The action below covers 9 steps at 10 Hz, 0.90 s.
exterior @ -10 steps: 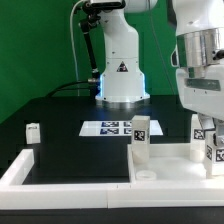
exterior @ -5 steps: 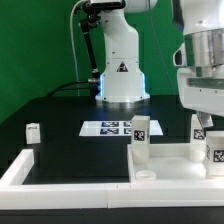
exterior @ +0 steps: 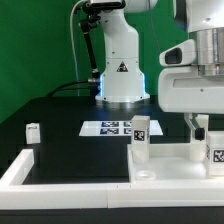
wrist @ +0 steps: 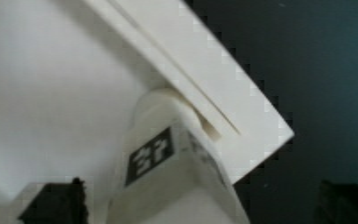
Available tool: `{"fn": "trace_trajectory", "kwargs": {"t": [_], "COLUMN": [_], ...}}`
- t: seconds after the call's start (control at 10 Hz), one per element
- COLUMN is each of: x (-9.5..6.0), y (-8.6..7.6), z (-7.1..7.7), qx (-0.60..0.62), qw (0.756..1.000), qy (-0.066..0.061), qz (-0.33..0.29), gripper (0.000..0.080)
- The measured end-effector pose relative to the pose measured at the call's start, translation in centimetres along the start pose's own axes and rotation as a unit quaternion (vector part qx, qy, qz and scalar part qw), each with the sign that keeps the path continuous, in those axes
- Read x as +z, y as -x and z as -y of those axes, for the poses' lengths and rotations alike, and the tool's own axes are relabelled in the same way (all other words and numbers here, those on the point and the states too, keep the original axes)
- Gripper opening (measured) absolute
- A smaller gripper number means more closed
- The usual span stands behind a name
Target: Assemble square table
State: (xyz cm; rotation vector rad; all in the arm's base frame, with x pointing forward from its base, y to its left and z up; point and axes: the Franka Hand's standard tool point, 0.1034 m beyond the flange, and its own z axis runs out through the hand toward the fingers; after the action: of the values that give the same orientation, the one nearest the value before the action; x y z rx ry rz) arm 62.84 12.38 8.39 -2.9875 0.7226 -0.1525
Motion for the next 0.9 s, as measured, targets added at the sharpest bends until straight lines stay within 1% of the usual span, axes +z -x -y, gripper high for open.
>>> {"fn": "trace_trajectory", "kwargs": {"t": [0.1, 0.2, 0.3, 0.4, 0.5, 0.6, 0.7, 0.8, 0.9], "x": [0.14, 0.13, 0.21, 0.25, 0.26, 0.28, 0.35, 0.4, 0.42], "y": [-0.43, -0.25, -0.29, -0.28, -0.28, -0.27, -0.27, -0.35, -0.38], "z": [0.29, 0.58, 0.45, 0.41, 0.39, 0.38, 0.17, -0.04, -0.13], "qx": [-0.087, -0.109, -0.117, -0.1, -0.097, -0.08, -0.05, -0.017, 0.027], "qw": [0.996, 0.994, 0.993, 0.995, 0.995, 0.997, 0.999, 1.0, 1.0], "qy": [0.003, 0.003, 0.003, 0.003, 0.003, 0.003, 0.005, 0.006, 0.007], "qz": [-0.002, -0.002, -0.001, -0.001, -0.001, -0.001, 0.0, 0.0, 0.0], "gripper": [0.0649, 0.0649, 0.0649, 0.0649, 0.0534, 0.0399, 0.0399, 0.0299, 0.0299]}}
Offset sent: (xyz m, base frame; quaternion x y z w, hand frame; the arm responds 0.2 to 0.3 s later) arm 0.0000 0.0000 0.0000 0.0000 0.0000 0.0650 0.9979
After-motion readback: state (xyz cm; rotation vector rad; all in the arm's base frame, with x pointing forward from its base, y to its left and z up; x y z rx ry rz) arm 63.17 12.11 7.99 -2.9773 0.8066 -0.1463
